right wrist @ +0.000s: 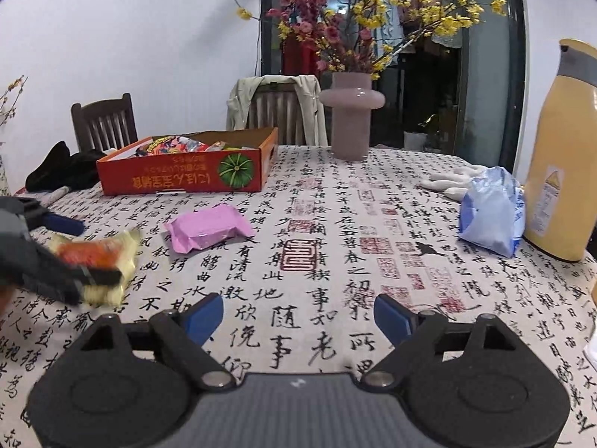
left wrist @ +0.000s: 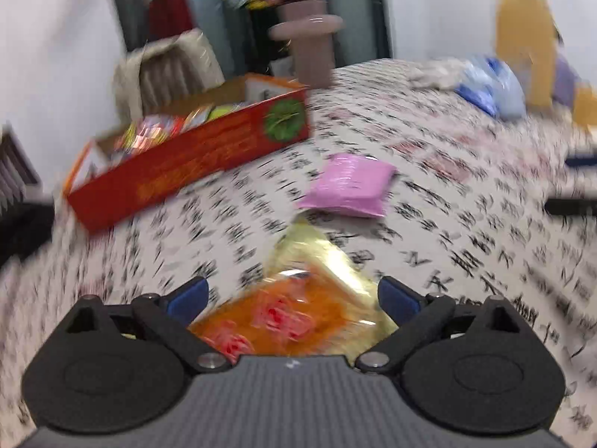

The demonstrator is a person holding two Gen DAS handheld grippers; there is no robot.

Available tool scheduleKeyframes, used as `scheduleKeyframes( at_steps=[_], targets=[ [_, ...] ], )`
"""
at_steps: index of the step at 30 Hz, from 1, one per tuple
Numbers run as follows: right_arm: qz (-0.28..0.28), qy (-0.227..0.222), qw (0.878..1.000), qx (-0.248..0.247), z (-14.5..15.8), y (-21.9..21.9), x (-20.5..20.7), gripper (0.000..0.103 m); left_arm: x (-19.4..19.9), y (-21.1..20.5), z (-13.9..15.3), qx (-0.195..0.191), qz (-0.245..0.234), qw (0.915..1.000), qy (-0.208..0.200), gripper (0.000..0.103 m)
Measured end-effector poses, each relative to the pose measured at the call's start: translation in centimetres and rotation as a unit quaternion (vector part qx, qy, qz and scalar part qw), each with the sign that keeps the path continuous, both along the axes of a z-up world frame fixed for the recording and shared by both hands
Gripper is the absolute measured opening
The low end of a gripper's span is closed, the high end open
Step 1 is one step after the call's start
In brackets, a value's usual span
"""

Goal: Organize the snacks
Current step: 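Grasp a yellow-orange sausage packet with the left gripper while the right gripper grasps a pink packet, then carry the sausage packet and pink packet into the orange box and open both grippers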

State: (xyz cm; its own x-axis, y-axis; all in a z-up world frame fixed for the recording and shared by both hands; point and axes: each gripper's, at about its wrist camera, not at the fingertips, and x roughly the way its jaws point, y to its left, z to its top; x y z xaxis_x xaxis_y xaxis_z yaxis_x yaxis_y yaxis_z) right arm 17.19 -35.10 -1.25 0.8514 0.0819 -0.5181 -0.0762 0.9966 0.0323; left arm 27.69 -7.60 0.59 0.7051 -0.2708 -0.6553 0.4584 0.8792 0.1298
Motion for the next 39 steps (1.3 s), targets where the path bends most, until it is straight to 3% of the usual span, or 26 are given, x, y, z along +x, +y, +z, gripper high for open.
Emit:
scheduleKeyframes(
  at_steps=[1,3,7,9,12,14,17,21,24,25,26,27,28,30,32,39],
  targets=[
    [0.003,0.001,1.000,-0.001,0.0,0.2,0.3,0.088,0.1,1.3,0.4,-0.030,-0.018,0.9992,0.020,0.103],
    [0.011,0.004,1.000,0.002,0.0,0.6,1.0,0.088,-0.3,2.5,0.8,-0.046,-0.068,0.9961,0.031,0.103],
    [0.037,0.023,0.999,0.030,-0.1,1.5,3.3,0.088,-0.7,2.9,0.2,0.026,-0.155,0.9876,0.001,0.103],
    [0.048,0.033,0.997,0.050,-0.1,2.2,4.5,0.088,0.2,3.4,-0.4,0.044,-0.158,0.9864,0.016,0.103],
    [0.072,0.046,0.994,0.071,-0.1,3.4,6.3,0.088,1.1,4.5,-0.9,0.055,-0.140,0.9887,0.001,0.103],
    [0.097,0.065,0.989,0.086,-0.2,4.3,8.0,0.088,2.4,4.9,-1.5,0.066,-0.090,0.9937,-0.006,0.102],
    [0.119,0.086,0.984,0.102,-0.4,5.7,11.1,0.088,4.2,6.8,-1.3,0.038,-0.018,0.9990,0.014,0.097],
    [0.117,0.100,0.982,0.111,-0.2,7.6,16.0,0.088,5.7,8.9,-1.2,-0.018,0.005,0.9987,0.047,0.089],
    [0.115,0.106,0.985,0.070,-0.3,10.2,19.2,0.088,6.4,9.5,-1.2,-0.058,0.025,0.9961,0.061,0.086],
    [0.122,0.107,0.985,0.058,-0.3,11.1,20.1,0.088,6.5,9.4,-1.3,-0.062,0.032,0.9959,0.058,0.081],
    [0.129,0.111,0.984,0.050,-0.4,11.9,20.8,0.087,6.3,9.3,-1.3,-0.059,0.038,0.9963,0.049,0.062],
    [0.137,0.113,0.983,0.036,-0.7,12.7,21.5,0.082,6.2,9.3,-1.2,-0.055,0.041,0.9969,0.038,0.052],
    [0.139,0.114,0.983,0.021,-0.8,13.4,21.8,0.079,6.1,9.2,-1.1,-0.056,0.040,0.9971,0.033,0.043],
    [0.140,0.109,0.984,-0.018,-1.3,14.5,22.0,0.068,6.0,9.3,-0.9,-0.065,0.046,0.9963,0.032,0.037],
    [0.158,0.098,0.982,-0.020,-1.2,14.7,21.3,0.061,5.6,9.5,-0.7,-0.075,0.056,0.9951,0.034,0.036],
    [0.176,0.093,0.979,-0.032,-0.9,14.6,16.2,0.061,1.5,9.7,0.2,-0.119,0.087,0.9889,0.022,0.035]
  ],
)
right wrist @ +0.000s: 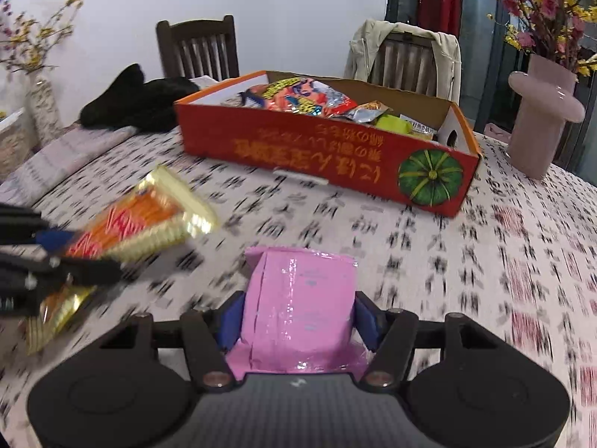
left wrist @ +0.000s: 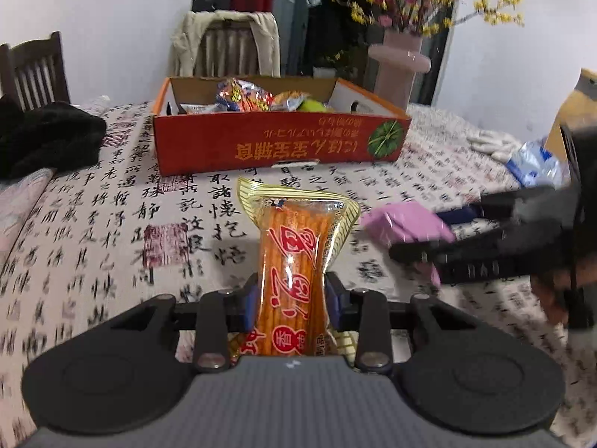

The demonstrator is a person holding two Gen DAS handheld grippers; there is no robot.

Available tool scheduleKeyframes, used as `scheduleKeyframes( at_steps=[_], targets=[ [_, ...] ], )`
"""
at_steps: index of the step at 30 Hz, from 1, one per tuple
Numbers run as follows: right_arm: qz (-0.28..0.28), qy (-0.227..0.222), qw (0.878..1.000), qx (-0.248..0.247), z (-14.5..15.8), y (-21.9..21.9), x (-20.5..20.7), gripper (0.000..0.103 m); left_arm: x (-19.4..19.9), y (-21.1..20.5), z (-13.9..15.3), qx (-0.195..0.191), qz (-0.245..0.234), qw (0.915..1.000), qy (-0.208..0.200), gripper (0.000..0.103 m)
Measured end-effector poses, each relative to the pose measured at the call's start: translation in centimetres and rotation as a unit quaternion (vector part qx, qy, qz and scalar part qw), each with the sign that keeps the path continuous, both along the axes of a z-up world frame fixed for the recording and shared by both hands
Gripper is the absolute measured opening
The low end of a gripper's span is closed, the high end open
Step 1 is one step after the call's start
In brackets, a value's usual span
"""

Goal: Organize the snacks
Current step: 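Carry the sausage packet and pink packet into the orange box and open both grippers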

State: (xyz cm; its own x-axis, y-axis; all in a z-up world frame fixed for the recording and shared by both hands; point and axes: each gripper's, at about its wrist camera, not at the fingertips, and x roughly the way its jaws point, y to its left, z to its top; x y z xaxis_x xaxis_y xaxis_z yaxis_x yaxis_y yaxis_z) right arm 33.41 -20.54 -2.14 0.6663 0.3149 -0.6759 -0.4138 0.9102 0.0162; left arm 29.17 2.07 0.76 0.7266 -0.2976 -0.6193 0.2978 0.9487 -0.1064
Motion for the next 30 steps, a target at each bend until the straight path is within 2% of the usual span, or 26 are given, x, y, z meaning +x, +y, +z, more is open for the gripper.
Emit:
scheduleKeyframes(
  at_steps=[6,14,20,30],
  targets=[
    [0.010,-0.002,0.999,0.032,0.6,-1.8,-6.7,0.061,-4.8,-0.9,0.9,-0.048,0.018,0.9987,-0.001,0.035],
    [0.001,-0.038,0.997,0.063,2.4,-4.4,-14.9,0.061,-10.7,-2.6,2.0,-0.045,0.023,0.9985,-0.021,0.035],
    [0.001,-0.045,0.996,0.072,2.5,-5.5,-19.4,0.061,-14.3,-3.2,2.2,-0.049,0.030,0.9978,-0.032,0.035],
    [-0.007,-0.070,0.994,0.079,3.3,-6.7,-23.3,0.061,-17.8,-3.6,2.6,-0.045,0.029,0.9973,-0.050,0.035]
  ],
)
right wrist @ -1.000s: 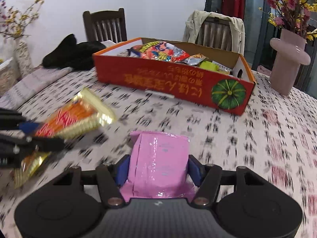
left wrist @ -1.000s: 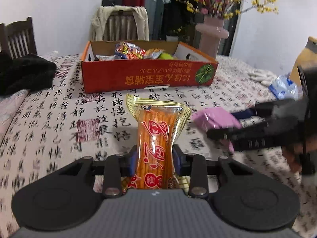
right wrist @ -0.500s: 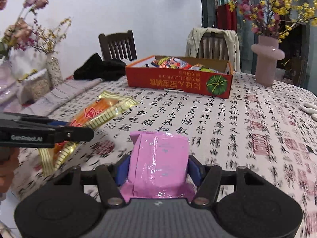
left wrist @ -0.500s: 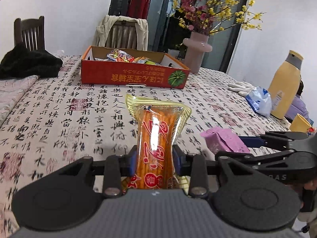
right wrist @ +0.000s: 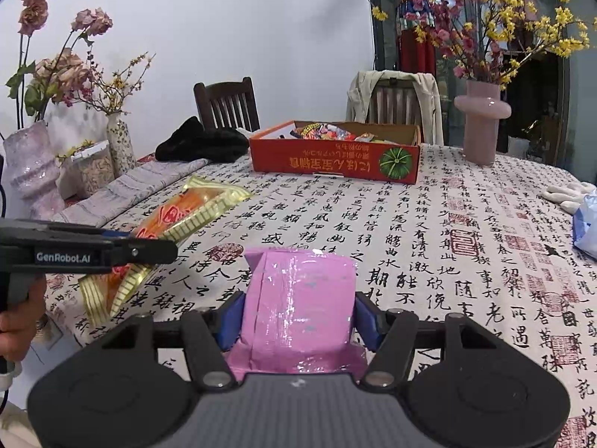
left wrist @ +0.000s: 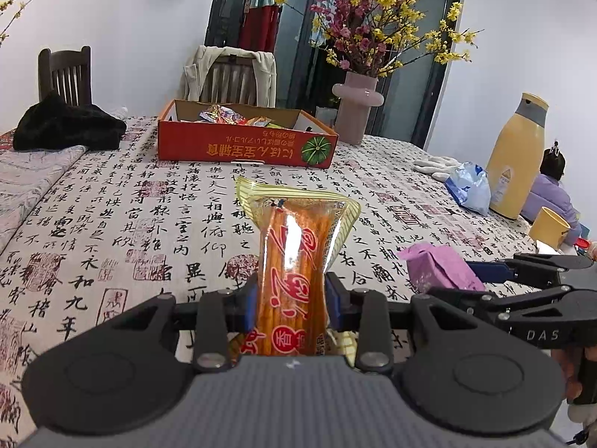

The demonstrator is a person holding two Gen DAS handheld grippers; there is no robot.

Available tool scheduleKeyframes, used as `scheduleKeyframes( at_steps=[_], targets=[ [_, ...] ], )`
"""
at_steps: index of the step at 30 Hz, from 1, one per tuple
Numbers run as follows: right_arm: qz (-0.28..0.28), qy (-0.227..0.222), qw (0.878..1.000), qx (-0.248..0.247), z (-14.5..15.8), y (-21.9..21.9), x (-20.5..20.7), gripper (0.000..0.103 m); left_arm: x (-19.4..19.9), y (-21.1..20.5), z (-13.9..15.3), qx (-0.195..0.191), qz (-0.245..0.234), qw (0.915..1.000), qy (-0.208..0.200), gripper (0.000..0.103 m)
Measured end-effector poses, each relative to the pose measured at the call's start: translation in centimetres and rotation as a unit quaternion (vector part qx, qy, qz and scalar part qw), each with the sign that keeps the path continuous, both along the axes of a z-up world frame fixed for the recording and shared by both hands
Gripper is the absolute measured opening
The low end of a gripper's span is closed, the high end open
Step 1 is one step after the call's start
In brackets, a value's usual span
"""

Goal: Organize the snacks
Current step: 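Carry the sausage packet and pink packet into the orange box and open both grippers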

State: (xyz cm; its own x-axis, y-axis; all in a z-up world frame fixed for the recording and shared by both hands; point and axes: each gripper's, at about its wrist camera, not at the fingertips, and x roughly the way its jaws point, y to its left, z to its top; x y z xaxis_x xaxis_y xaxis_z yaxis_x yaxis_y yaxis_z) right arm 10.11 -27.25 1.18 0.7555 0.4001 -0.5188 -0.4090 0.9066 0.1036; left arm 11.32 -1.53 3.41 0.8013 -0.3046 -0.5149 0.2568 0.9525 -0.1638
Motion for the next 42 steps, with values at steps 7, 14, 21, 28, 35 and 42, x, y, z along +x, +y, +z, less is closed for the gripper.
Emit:
scheduleKeyframes(
  at_steps=[7,14,21,28,35,42],
  targets=[
    [0.004,-0.010,1.000,-0.002,0.5,0.6,-1.1,0.061,-0.9,0.4,0.0,-0.004,-0.004,1.0000,-0.005,0.036],
    [0.004,-0.008,1.000,-0.004,0.7,1.1,-0.3,0.061,-0.1,0.9,0.1,-0.010,-0.005,0.9999,-0.003,0.036],
    [0.002,0.001,1.000,-0.007,0.6,1.5,1.8,0.061,2.1,1.1,-0.1,-0.013,-0.005,0.9999,0.007,0.036],
    [-0.012,0.003,1.000,-0.009,0.5,1.4,5.0,0.061,5.0,1.2,0.1,-0.011,-0.002,0.9999,0.012,0.036],
    [-0.023,-0.018,0.999,-0.016,1.9,0.7,9.3,0.061,9.7,1.4,2.0,-0.007,-0.005,1.0000,-0.003,0.036],
    [-0.019,-0.060,0.998,-0.031,4.8,0.5,15.7,0.061,16.8,0.8,5.1,0.012,-0.024,0.9990,-0.035,0.036]
  ],
)
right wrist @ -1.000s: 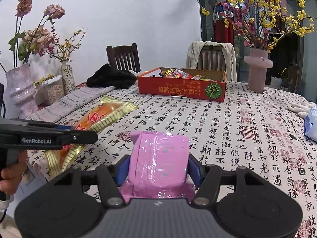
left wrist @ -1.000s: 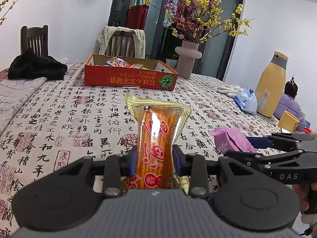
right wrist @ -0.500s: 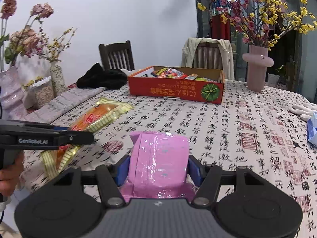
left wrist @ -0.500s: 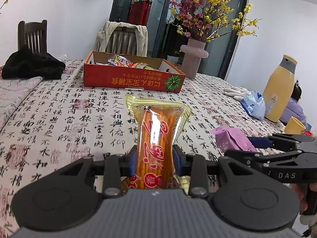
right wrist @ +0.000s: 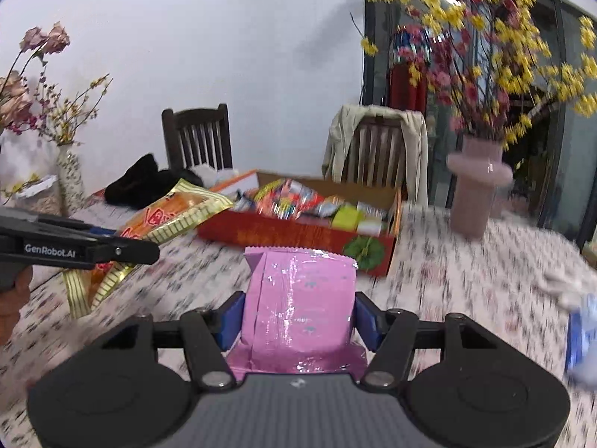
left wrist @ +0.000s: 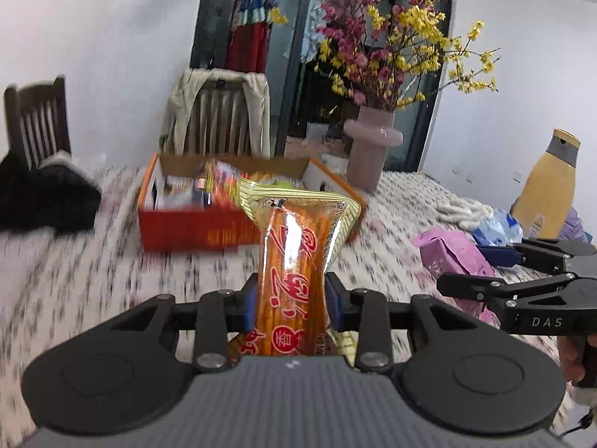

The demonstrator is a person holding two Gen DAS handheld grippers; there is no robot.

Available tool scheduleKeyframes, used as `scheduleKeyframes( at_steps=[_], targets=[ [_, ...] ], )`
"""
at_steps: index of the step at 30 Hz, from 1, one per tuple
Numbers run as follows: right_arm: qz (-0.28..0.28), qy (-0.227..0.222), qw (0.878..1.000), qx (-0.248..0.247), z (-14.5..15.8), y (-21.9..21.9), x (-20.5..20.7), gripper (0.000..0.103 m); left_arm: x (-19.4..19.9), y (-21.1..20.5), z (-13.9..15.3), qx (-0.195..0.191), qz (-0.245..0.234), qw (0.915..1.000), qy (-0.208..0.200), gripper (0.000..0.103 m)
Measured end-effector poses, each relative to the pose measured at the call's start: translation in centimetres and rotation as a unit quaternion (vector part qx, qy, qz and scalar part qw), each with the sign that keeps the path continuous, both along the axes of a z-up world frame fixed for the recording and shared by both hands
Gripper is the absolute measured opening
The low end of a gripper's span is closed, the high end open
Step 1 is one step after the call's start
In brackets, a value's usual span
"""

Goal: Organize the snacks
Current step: 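Carry the sausage packet and pink packet into the orange box and open both grippers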

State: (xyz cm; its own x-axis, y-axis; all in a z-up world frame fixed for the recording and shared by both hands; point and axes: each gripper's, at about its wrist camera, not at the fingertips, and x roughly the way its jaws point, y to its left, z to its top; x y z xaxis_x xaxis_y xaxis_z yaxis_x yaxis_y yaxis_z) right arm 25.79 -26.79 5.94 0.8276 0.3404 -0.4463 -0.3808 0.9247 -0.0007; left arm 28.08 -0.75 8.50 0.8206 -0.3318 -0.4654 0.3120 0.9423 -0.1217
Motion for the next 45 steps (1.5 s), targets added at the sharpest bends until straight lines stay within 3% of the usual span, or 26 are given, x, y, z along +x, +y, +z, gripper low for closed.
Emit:
scheduleKeyframes(
  at_steps=[5,9,15,22,27,31,33,37,45],
  targets=[
    [0.016,-0.004,0.999,0.034,2.1,-0.6,5.3,0.061,5.3,-0.6,1.8,0.007,0.000,0.9997,-0.025,0.036],
    [0.014,-0.019,0.999,0.023,3.3,-0.4,9.4,0.061,9.8,-1.2,2.9,-0.002,-0.006,0.9994,-0.034,0.036],
    [-0.006,-0.028,0.999,0.045,4.0,-0.8,16.3,0.061,16.9,-2.4,3.8,-0.036,-0.019,0.9987,-0.030,0.036],
    [-0.036,-0.005,0.997,0.071,1.9,-1.2,23.1,0.061,24.0,-3.7,0.7,-0.065,-0.002,0.9977,0.018,0.036],
    [-0.059,0.019,0.998,0.027,-2.1,0.3,26.6,0.061,27.9,-4.5,-2.3,-0.080,0.001,0.9942,0.071,0.036],
    [-0.064,0.028,0.998,0.009,-4.4,1.0,27.6,0.061,29.5,-5.1,-4.1,-0.061,0.006,0.9943,0.087,0.039],
    [-0.062,0.029,0.998,-0.012,-5.0,1.6,27.7,0.061,29.9,-5.2,-4.8,-0.059,0.011,0.9939,0.093,0.047],
    [-0.059,0.021,0.997,-0.047,-5.7,2.6,27.7,0.059,30.3,-5.1,-5.4,-0.059,0.014,0.9928,0.103,0.051],
    [-0.061,-0.002,0.998,-0.032,-2.6,1.6,26.1,0.066,28.4,-3.9,-1.8,-0.047,0.010,0.9971,0.058,0.063]
  ],
)
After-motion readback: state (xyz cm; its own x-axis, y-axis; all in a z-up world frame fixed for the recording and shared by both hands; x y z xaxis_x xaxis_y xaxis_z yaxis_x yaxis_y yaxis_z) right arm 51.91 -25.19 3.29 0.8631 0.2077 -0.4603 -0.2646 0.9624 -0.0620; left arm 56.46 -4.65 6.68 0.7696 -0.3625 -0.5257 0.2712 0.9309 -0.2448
